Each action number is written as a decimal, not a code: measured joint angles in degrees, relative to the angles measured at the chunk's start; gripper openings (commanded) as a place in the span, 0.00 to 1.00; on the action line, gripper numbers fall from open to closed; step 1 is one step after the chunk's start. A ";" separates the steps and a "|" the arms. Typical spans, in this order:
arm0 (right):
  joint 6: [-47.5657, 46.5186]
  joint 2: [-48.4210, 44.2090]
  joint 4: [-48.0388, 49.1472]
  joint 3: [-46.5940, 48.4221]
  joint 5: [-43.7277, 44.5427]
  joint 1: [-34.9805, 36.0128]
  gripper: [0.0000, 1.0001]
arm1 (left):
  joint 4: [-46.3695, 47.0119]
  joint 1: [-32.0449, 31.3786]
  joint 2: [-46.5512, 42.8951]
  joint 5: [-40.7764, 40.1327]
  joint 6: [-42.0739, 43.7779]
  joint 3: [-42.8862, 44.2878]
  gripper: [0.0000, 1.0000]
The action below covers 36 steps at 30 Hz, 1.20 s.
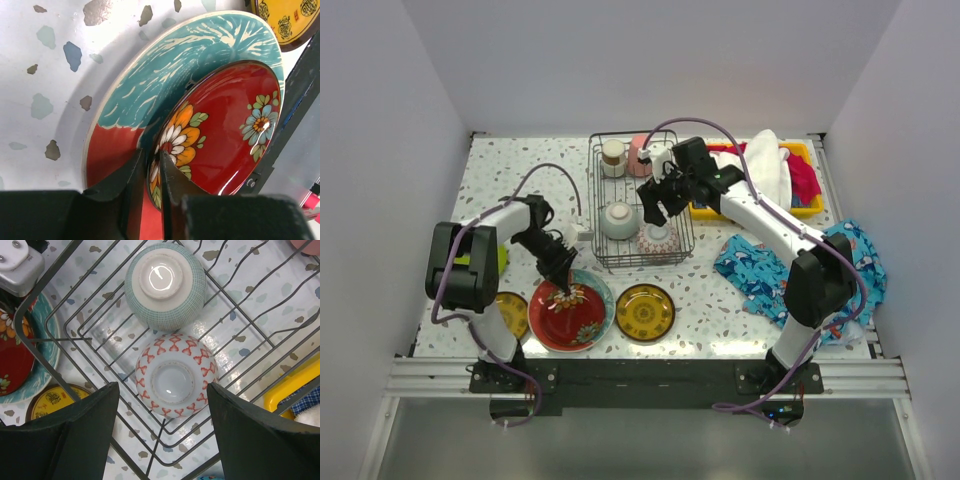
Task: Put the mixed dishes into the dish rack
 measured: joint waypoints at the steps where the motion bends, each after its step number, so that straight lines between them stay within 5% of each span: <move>1: -0.04 0.00 -0.09 -0.07 0.02 0.00 0.75 | 0.07 0.04 0.13 0.02 0.02 -0.11 0.12; 4: -0.28 0.00 -0.15 -0.13 0.02 0.00 0.74 | 0.00 0.04 0.13 0.07 0.11 -0.22 0.00; 15: -0.37 0.07 0.00 0.31 -4.92 -0.07 0.73 | -4.35 0.15 -5.68 0.02 4.28 0.76 0.00; 30: 3.21 14.49 6.93 10.21 -38.58 2.97 0.75 | -6.82 10.27 -18.29 0.13 11.47 4.76 0.00; 36: 8.00 21.14 12.31 12.46 -45.20 5.92 0.75 | -7.26 12.02 -21.70 1.64 11.37 5.33 0.00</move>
